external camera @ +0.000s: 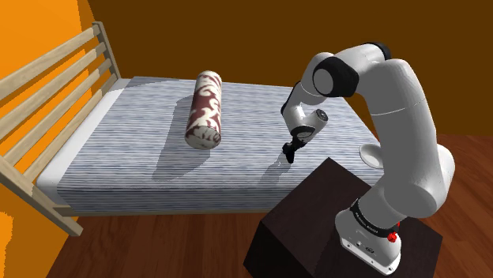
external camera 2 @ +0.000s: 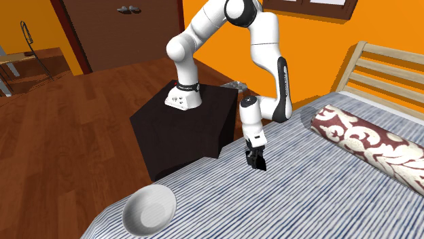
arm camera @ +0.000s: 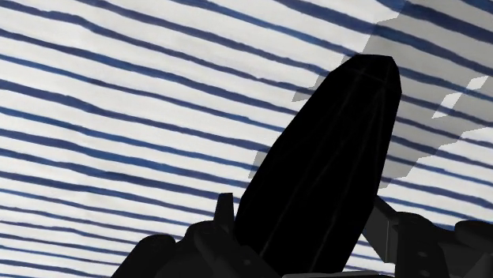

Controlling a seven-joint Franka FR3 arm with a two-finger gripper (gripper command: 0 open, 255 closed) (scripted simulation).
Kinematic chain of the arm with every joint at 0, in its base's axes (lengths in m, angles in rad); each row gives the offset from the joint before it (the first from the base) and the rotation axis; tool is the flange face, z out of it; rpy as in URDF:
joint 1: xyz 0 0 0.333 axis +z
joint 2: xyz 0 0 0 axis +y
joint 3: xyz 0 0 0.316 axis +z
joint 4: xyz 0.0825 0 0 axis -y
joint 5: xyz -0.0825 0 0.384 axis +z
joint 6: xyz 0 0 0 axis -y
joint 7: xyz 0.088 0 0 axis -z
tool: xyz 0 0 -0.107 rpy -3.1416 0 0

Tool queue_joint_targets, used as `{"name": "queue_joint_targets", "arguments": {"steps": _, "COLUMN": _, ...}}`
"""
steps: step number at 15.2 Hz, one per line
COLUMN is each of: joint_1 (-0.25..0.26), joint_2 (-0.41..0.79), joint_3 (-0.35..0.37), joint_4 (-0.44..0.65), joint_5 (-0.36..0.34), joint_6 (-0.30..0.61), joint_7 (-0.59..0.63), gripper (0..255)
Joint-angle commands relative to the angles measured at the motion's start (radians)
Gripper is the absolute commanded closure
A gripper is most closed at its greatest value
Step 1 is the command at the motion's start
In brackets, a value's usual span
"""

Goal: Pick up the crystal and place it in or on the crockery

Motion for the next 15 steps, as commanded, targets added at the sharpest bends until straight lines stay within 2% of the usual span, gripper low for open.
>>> {"name": "queue_joint_targets", "arguments": {"steps": 1, "joint_1": 0.000, "joint_2": 0.000, "joint_3": 0.000, "joint_4": 0.000, "joint_5": 0.000, "joint_6": 0.000, "joint_7": 0.000, "gripper": 255}}
{"name": "queue_joint_targets", "arguments": {"steps": 8, "joint_1": 0.000, "joint_2": 0.000, "joint_3": 0.000, "joint_4": 0.000, "joint_5": 0.000, "joint_6": 0.000, "joint_7": 0.000, "gripper": 255}}
{"name": "queue_joint_targets", "arguments": {"steps": 15, "joint_1": 0.005, "joint_2": -0.112, "joint_3": -0.006, "joint_4": -0.079, "joint_5": -0.129, "joint_6": 0.023, "joint_7": 0.104, "gripper": 255}}
